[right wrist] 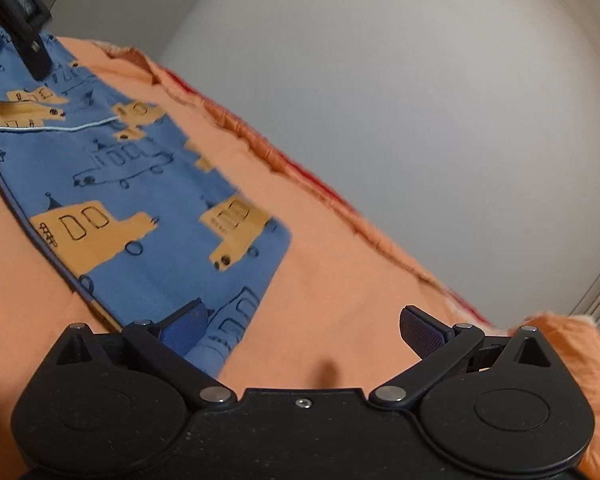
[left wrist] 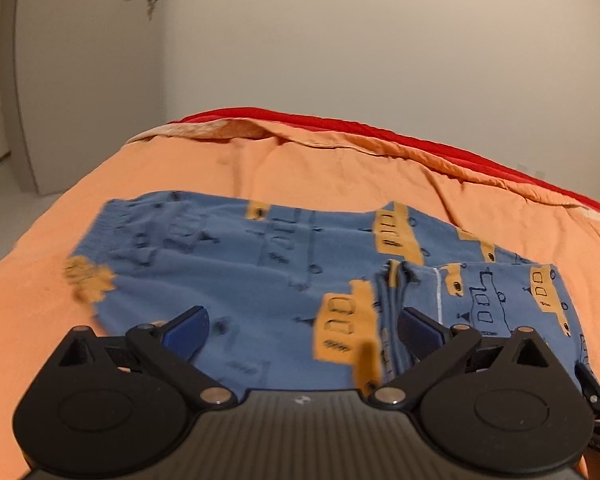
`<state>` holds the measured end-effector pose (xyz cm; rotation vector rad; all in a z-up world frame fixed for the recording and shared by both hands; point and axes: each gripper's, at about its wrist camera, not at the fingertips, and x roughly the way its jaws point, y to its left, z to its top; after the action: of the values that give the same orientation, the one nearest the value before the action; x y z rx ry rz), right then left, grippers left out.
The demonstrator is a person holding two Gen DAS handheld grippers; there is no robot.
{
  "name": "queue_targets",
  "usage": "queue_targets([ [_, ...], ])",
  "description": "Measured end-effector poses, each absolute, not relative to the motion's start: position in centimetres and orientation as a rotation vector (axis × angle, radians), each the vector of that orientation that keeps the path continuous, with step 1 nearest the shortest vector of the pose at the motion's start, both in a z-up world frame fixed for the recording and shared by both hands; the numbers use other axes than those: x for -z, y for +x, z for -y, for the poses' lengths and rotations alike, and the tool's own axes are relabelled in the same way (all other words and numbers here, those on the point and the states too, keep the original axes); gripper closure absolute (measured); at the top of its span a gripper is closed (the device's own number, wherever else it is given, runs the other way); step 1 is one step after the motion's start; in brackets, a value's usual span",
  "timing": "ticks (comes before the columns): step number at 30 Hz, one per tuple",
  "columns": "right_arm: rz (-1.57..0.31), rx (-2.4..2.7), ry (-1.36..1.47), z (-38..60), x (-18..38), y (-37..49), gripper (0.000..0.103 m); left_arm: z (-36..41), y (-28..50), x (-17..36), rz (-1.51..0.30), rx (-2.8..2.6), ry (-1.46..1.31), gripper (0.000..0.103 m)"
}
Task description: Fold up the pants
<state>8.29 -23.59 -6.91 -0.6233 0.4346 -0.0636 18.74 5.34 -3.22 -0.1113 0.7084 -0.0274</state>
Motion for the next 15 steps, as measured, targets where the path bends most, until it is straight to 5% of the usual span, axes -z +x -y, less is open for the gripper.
queue_targets([
  [7,-0.378,-0.129,-0.510,21.4,2.7,9.3,0.001,-13.3,16.6,3.4,-0.742,-0.090,-0.257,0.000],
  [15,-0.573,-0.453,-0.548,15.8,0.6,14.7,0.001,-20.3,18.9,3.6,-0.729,-0.198,-0.480,0.000],
])
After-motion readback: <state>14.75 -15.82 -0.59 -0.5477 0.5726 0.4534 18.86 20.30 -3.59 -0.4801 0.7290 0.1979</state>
